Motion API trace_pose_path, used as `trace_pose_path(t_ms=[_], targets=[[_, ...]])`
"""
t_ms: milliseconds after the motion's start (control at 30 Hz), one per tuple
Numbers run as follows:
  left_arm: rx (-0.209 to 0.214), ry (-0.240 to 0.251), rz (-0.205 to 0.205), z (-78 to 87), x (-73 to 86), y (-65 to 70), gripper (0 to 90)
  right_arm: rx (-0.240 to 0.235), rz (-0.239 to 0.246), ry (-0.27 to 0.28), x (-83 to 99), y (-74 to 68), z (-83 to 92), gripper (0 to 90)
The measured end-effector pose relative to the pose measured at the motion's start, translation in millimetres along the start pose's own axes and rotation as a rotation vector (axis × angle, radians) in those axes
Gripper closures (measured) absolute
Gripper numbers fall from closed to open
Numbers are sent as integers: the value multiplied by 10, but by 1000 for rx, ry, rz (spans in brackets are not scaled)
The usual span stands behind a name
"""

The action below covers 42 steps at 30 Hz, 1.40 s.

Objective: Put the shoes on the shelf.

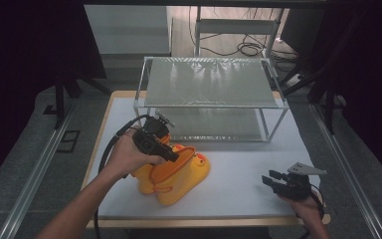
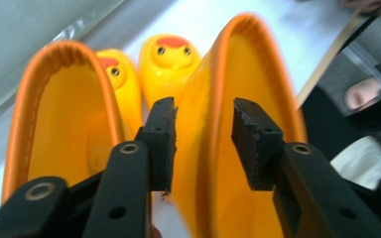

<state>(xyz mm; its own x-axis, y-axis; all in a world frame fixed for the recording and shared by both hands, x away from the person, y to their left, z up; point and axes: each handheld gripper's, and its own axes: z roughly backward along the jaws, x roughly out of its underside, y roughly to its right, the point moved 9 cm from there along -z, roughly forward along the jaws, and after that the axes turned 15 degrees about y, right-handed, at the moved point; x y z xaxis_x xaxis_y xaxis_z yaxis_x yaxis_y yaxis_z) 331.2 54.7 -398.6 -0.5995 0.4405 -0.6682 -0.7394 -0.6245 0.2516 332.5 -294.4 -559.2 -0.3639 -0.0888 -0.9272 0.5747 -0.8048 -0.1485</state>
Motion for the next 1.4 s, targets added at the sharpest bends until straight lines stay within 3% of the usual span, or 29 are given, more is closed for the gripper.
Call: trace_pose_path(t_ms=[133, 600, 1033, 1400], targets=[[12, 33, 20, 76, -51, -6, 536, 3, -5, 0, 5, 14, 5, 550], [14, 80, 42, 301, -29, -69, 443, 2, -5, -11, 25, 4, -15, 529], [2, 56, 51, 385, 70, -141, 400, -2, -4, -24, 53, -4, -36, 525], [-2, -15, 44, 188, 159, -165, 365, -4, -7, -29, 64, -10, -47, 525]])
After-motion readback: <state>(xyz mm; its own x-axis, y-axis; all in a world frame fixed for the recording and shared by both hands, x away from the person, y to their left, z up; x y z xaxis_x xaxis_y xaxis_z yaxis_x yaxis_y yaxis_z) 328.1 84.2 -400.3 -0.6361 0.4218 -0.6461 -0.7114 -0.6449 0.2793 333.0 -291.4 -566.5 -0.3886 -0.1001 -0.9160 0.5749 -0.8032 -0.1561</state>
